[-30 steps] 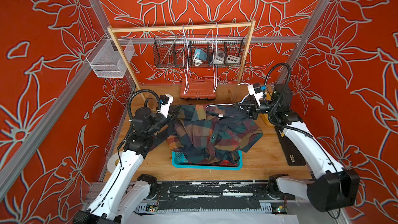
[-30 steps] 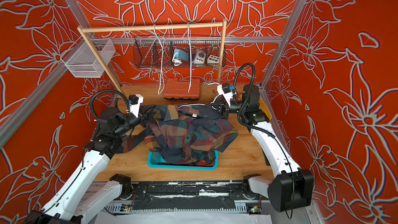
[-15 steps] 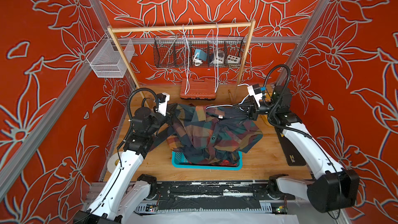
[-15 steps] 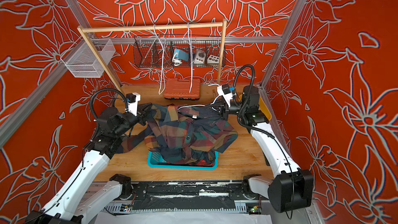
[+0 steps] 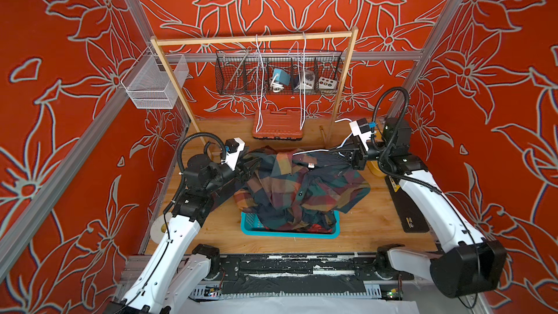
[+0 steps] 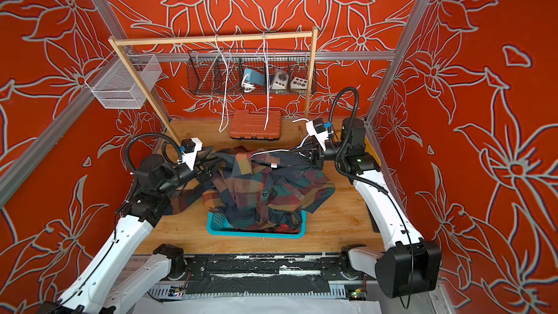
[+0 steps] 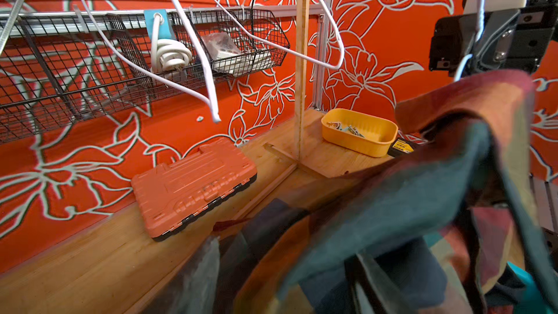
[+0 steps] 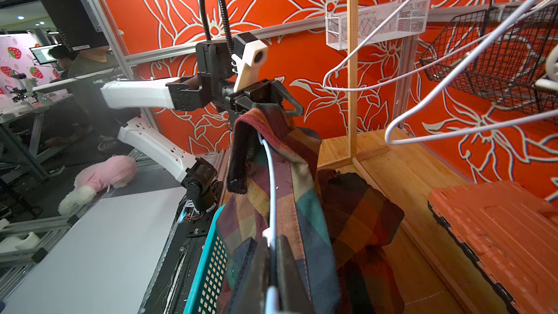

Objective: Remove the clothespins securing long-sleeve shirts to the hanger
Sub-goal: Remove the long-sleeve shirt from the hanger.

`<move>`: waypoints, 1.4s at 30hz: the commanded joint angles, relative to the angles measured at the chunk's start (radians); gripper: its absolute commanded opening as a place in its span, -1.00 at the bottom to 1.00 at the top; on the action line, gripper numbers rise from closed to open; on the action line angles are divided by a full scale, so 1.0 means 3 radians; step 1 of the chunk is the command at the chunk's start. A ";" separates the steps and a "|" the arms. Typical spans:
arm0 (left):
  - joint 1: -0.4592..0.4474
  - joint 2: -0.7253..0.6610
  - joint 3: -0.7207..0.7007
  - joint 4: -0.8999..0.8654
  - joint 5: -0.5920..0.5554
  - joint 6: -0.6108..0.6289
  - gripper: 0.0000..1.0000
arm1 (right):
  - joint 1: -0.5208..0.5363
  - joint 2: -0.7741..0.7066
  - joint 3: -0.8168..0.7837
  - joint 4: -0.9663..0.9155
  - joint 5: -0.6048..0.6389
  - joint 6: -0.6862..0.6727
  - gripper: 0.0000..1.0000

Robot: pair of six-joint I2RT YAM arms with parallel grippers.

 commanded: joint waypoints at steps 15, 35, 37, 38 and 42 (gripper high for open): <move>0.0003 -0.0010 -0.0027 0.0171 0.0047 0.0014 -1.00 | -0.0069 -0.0074 0.0078 0.0118 -0.0088 0.0086 -1.00; 0.0327 0.0806 0.0316 -0.0483 -0.1494 -0.0728 -1.00 | -0.0131 0.0002 0.0041 0.0189 0.0071 0.0193 -1.00; 0.0457 0.0848 0.0308 -0.0486 -0.1378 -0.0807 -1.00 | -0.0134 -0.0002 0.0029 0.0143 0.0078 0.0146 -1.00; 0.0478 0.0854 0.0305 -0.0492 -0.1354 -0.0813 -1.00 | -0.0132 -0.0007 0.0013 0.0153 0.0090 0.0144 -1.00; 0.0479 0.0834 0.0280 -0.0529 -0.1357 -0.0811 -1.00 | -0.0134 0.0005 0.0015 0.0151 0.0117 0.0144 -1.00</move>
